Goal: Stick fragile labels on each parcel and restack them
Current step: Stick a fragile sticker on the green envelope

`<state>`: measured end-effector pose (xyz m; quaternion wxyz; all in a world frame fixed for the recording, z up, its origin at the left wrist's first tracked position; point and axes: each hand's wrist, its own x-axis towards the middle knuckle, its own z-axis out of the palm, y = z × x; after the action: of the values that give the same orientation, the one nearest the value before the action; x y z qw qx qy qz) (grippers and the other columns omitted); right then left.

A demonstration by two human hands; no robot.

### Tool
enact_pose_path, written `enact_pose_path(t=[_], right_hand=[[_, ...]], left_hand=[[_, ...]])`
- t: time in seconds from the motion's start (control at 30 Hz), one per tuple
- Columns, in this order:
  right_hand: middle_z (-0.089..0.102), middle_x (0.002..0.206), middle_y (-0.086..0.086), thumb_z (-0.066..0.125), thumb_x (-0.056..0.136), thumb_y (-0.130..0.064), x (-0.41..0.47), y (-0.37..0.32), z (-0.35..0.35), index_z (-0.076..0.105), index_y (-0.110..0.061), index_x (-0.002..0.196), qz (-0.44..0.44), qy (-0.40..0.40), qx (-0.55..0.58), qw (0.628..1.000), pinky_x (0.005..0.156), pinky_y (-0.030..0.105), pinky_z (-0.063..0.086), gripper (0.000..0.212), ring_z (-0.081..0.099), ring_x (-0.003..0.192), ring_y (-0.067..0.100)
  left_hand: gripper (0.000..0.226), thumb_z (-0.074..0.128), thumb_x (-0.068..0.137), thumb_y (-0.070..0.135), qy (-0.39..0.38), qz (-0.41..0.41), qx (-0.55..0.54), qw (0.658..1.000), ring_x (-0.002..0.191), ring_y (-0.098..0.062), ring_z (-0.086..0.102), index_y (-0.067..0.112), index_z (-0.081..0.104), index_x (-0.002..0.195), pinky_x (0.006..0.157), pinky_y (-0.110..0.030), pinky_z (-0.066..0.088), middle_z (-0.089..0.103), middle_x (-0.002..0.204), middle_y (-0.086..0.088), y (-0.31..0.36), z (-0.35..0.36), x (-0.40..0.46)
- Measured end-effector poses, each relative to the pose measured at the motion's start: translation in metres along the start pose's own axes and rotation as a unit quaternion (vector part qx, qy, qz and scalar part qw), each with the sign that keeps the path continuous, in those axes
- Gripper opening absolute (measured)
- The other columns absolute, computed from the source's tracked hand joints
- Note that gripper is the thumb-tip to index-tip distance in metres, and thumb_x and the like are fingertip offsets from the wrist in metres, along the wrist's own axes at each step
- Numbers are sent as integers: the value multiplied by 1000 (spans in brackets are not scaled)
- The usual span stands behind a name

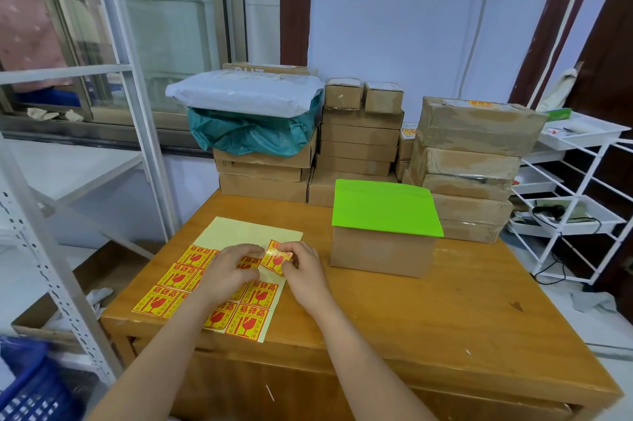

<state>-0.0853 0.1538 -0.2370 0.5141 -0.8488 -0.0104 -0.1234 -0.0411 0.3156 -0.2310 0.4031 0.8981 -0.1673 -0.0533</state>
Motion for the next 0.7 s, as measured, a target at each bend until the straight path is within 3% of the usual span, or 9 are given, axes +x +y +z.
enact_pose_path(t=[0.07, 0.17, 0.33, 0.43, 0.5, 0.63, 0.7], right_hand=[[52, 110, -11, 49, 91, -5, -1, -2, -2, 61, -21, 111, 6, 15, 31, 999, 98, 28, 37, 29, 42, 113, 11], [53, 104, -15, 50, 88, -3, -4, -6, -8, 58, -34, 96, -13, 18, 53, 998, 96, 38, 43, 32, 49, 108, 14], [54, 94, -4, 47, 78, -4, -16, -21, -25, 48, -36, 75, -58, -2, 58, 997, 82, 39, 44, 32, 53, 91, 22], [54, 87, -2, 44, 71, -11, -24, -30, -38, 46, -35, 72, -80, -2, 76, 994, 66, 30, 38, 24, 47, 75, 13], [55, 87, -1, 45, 69, -11, -29, -36, -53, 45, -30, 72, -100, 7, 87, 991, 64, 23, 35, 19, 45, 71, 6], [57, 87, -5, 45, 67, -11, -34, -52, -90, 45, -22, 73, -128, 23, 109, 985, 67, 21, 38, 13, 48, 74, 5], [58, 88, 0, 44, 66, -11, -35, -57, -110, 46, -23, 74, -132, 42, 101, 985, 70, 29, 39, 15, 49, 79, 13]], left_hand=[[39, 60, 82, 19, -3, -25, -117, 993, 124, -17, 44, 29, 57, 120, 95, -31, 37, 51, 128, 4, 4, -5, 1], [35, 54, 89, 8, -12, -23, -143, 989, 124, -13, 41, 23, 58, 121, 98, -29, 31, 50, 130, 4, 8, -14, 3], [29, 57, 87, 30, 31, 0, -139, 990, 119, -16, 46, 21, 66, 113, 96, -31, 31, 56, 126, 1, 33, -22, -1], [51, 55, 75, 59, 18, 44, -162, 986, 105, -5, 56, 20, 71, 104, 87, -24, 35, 67, 108, 8, 64, -26, -10], [57, 60, 71, 65, 2, 99, -175, 980, 92, -2, 62, 16, 71, 97, 77, -15, 42, 70, 94, 5, 84, -28, -16], [22, 66, 86, 20, -10, 160, -197, 967, 72, -5, 60, -2, 65, 86, 66, -10, 45, 65, 79, -5, 123, -23, -16], [21, 66, 86, 16, -11, 176, -182, 967, 69, -5, 57, -3, 64, 81, 65, -14, 45, 64, 74, -3, 138, -17, -13]])
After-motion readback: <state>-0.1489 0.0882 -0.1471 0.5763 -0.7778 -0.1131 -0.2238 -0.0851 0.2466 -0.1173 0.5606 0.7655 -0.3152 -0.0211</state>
